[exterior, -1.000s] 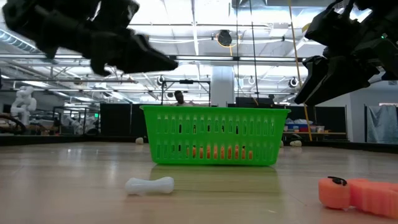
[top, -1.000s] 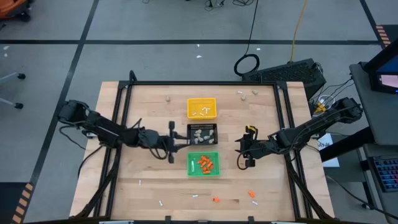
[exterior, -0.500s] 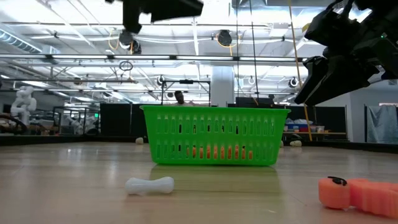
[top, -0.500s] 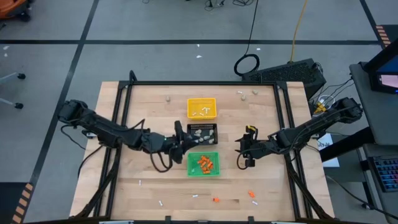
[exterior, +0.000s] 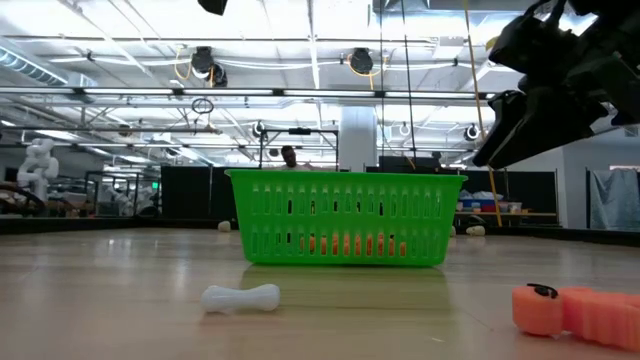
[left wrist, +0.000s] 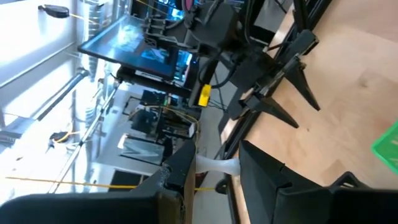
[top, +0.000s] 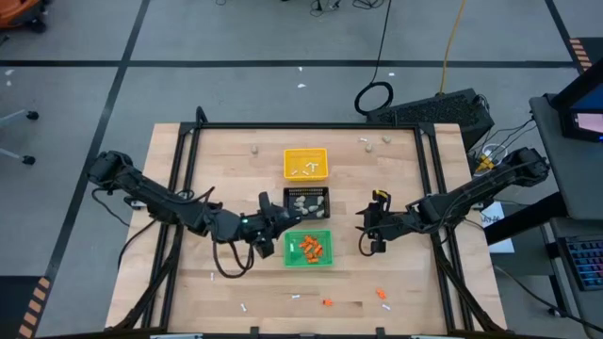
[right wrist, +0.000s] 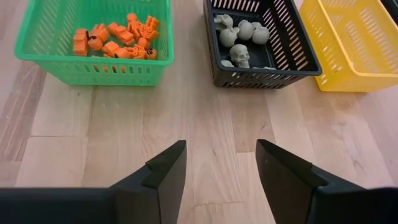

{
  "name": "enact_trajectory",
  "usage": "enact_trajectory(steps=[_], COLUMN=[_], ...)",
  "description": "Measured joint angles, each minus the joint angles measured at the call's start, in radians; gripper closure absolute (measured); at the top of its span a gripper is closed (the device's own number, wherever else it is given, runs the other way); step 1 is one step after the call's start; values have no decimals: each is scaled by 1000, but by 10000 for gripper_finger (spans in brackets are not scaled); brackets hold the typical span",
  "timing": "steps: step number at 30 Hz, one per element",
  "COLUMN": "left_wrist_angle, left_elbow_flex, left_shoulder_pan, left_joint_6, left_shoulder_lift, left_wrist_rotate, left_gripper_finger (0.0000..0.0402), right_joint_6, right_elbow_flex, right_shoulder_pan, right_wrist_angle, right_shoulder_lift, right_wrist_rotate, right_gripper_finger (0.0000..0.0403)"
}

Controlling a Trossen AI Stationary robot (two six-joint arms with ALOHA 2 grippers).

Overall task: Sort Halloween decoration
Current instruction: Put the white bone toy into the yellow basket

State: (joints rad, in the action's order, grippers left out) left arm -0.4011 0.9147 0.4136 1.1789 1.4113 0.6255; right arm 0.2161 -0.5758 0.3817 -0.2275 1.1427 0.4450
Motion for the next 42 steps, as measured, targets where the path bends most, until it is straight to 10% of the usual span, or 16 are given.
enact_trajectory(steps=[19,30,42], left_wrist_angle=[-1,-1,-10], left_elbow_flex=[3,3,3], left_shoulder_pan=[8,9,14], left_joint_6=[5,-74,-74], left_shoulder_lift=[0,0,0], left_wrist_rotate=[12,-75,-133], left_gripper_finger=[306,306,306], right_joint_6=[34,-85,39], right_elbow_flex=[0,0,-19], right_shoulder_pan=[0,-1,-94], right_wrist_angle=[110,640,1299], right_shoulder_lift=[0,14,263], right_wrist_rotate=[7,-12,-399], right_gripper_finger=[225,225,225])
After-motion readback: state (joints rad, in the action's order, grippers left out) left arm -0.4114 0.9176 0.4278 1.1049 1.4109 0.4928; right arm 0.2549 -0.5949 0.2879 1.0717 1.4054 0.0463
